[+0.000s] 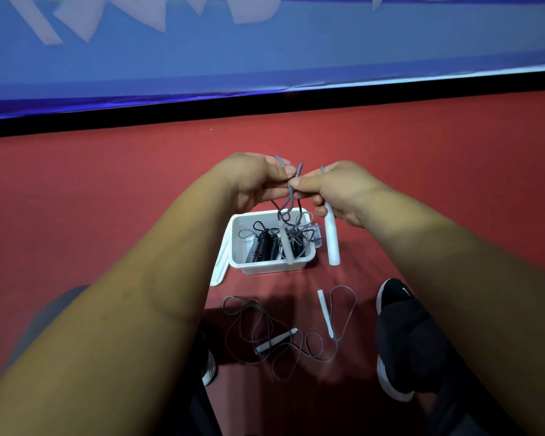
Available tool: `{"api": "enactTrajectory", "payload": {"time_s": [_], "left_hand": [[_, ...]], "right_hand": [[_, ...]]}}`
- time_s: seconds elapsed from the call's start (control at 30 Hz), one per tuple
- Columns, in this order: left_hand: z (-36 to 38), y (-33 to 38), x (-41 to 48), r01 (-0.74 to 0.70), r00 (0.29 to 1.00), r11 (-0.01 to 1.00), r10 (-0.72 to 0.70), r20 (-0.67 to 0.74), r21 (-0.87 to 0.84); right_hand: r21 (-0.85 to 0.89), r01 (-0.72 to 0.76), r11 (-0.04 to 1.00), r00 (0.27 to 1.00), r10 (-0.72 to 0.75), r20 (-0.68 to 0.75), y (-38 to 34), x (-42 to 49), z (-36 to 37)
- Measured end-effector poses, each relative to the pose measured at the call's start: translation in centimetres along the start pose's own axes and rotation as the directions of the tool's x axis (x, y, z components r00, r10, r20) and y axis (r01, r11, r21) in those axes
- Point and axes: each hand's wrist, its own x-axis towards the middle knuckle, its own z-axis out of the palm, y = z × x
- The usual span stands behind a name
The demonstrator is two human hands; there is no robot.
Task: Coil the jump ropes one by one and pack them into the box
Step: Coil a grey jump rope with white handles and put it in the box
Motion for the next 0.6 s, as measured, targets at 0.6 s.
{"api": "enactTrajectory", "payload": {"time_s": [0.6], "left_hand": [[-1.6, -1.5, -0.1, 0.183, 0.98, 0.02, -0.086, -0.181, 0.983]], "right_hand": [[0.728, 0.07, 0.682, 0.952, 0.174, -0.254, -2.1, 1.0, -2.2]]}}
